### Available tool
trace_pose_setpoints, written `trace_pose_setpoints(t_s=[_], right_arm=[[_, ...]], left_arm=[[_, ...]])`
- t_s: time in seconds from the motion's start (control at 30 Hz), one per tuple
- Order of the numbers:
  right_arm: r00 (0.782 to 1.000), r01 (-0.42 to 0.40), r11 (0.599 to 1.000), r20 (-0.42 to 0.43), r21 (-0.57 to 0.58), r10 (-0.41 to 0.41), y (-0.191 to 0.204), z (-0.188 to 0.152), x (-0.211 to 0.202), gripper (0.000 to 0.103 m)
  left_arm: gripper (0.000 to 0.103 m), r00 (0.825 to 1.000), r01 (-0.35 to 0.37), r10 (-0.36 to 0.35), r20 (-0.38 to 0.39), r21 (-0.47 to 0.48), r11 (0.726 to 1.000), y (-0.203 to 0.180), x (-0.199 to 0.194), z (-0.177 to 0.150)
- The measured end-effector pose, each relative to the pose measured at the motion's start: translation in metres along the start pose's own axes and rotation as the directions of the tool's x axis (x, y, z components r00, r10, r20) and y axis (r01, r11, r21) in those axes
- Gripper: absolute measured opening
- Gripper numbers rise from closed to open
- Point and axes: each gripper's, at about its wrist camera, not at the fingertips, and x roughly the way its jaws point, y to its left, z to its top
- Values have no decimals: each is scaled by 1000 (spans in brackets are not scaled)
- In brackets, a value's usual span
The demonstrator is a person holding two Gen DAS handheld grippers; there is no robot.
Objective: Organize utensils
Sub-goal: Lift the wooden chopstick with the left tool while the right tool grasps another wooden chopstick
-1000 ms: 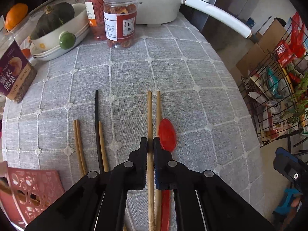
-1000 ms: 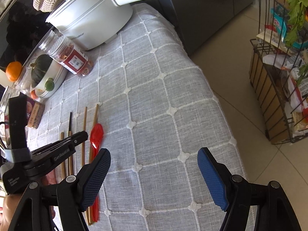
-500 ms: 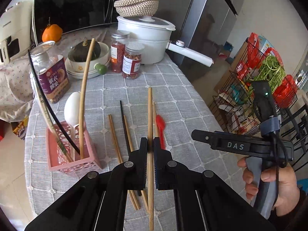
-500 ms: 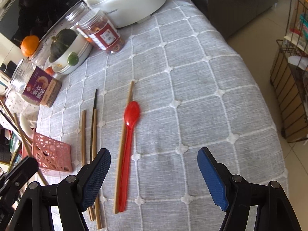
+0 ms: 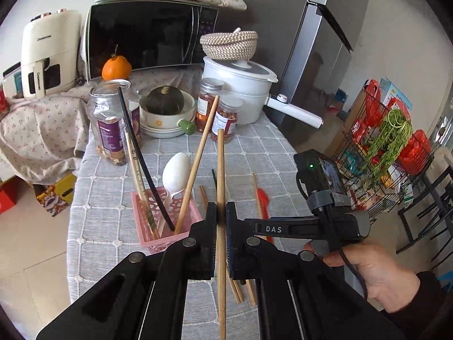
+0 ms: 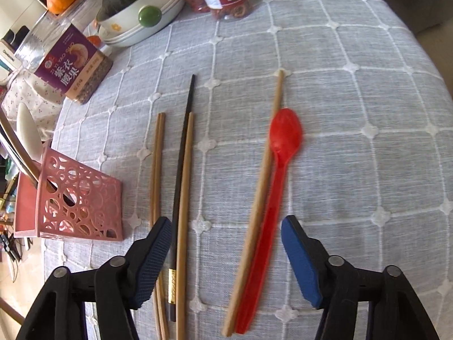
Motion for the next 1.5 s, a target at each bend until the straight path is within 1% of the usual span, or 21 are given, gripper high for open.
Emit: trace_pose_setpoints(t_s=[0.07,0.13,0.2,0.33,0.4,0.43,0.47,0.53,0.63,0.67,0.77,0.8,0.93,1.0,1.07,1.17,1.23,1.27,1.37,1.43,1.5], right_arm=[[1000,6,1000,-20,3,-6,4,3,11,55],[999,13,1000,-30,2,-12,7,6,19,46],[999,16,1000,-29,-3,-16,10,9,24,43],[999,36,999,-21,2,-36,15,13,34,42],[997,71,997,-11,-19,-71,22,16,36,39],[995,97,995,-6,-26,-98,23,16,36,32],[993,116,993,-5,-28,-116,23,16,36,30],[990,142,990,-16,-23,-142,22,16,36,26],[981,193,978,-4,-82,-194,32,13,39,24],[982,190,978,-9,-85,-191,33,13,38,24],[996,83,997,-20,-5,-83,27,16,33,23],[998,68,998,-20,2,-68,25,17,31,23],[996,83,995,-28,-47,-85,29,14,37,22],[992,119,990,-25,-80,-121,36,15,38,19],[985,169,980,-13,-105,-172,41,15,39,19],[978,204,970,-10,-132,-207,49,17,41,19],[982,186,974,-20,-126,-190,50,17,42,19],[983,166,978,-57,-125,-174,51,15,47,19],[975,208,958,-30,-198,-218,62,9,50,19],[975,214,960,-24,-181,-222,58,12,51,8],[982,182,974,-23,-135,-187,50,16,50,5]], left_arm=[[6,1000,0,0,3,-4,1000,3,0,1],[6,1000,0,0,5,-8,1000,7,0,1],[6,1000,1,-1,5,-13,1000,9,-1,1],[6,1000,4,-4,7,-33,999,14,-1,2],[6,1000,7,-7,8,-35,999,14,-1,2],[6,1000,6,-6,8,-35,999,14,-1,2],[6,1000,7,-7,9,-35,999,14,-1,2],[6,1000,6,-6,8,-32,999,14,0,2],[6,1000,4,-3,7,-34,999,14,0,2],[6,1000,3,-3,8,-37,999,14,0,2],[6,1000,4,-3,14,-47,999,15,-1,3],[6,1000,2,-2,17,-48,999,15,-1,3],[6,1000,-4,5,10,-50,999,16,3,3],[6,1000,-2,3,6,-54,999,16,4,2],[6,1000,-4,5,8,-53,999,16,4,2],[6,1000,-5,5,13,-52,999,15,4,2],[6,1000,-5,6,15,-54,999,15,4,2],[6,1000,-5,6,17,-55,998,16,4,2],[6,1000,-4,6,22,-58,998,17,2,4],[6,1000,-3,5,28,-63,998,18,1,4],[6,999,2,0,34,-67,998,19,-2,4]])
